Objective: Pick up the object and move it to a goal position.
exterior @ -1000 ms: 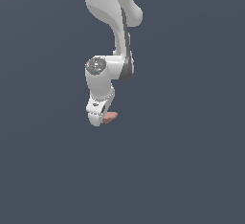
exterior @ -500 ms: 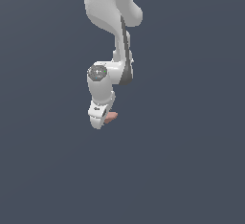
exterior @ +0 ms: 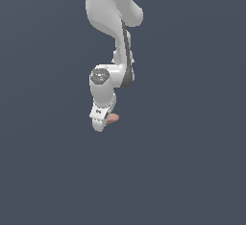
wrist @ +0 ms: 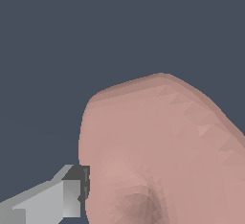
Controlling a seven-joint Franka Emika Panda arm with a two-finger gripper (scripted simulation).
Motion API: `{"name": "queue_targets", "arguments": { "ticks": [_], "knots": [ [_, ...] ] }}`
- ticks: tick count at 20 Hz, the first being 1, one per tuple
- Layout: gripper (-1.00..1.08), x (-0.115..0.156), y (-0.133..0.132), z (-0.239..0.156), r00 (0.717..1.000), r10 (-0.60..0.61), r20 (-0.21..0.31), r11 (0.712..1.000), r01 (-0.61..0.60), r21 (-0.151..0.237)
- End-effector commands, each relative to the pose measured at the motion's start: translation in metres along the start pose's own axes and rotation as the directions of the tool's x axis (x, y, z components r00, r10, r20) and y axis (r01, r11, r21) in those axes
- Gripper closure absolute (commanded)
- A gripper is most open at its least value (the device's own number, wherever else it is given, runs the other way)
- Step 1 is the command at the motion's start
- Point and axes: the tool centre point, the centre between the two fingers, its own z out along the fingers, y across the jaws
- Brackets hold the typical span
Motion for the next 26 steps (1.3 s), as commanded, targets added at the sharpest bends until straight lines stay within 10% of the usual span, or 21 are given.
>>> {"name": "queue_targets", "arguments": {
  "ticks": [1,14,26],
  "knots": [
    [1.08,-0.005,-0.002,0.009,1.000,0.009,0.002,1.000,-0.009,0.010],
    [1.08,0.013,-0.001,-0.006,1.000,0.002,0.000,1.000,-0.002,-0.002],
    [1.08,0.122,-0.016,-0.048,1.000,0.005,0.001,1.000,-0.005,0.003]
  ]
}}
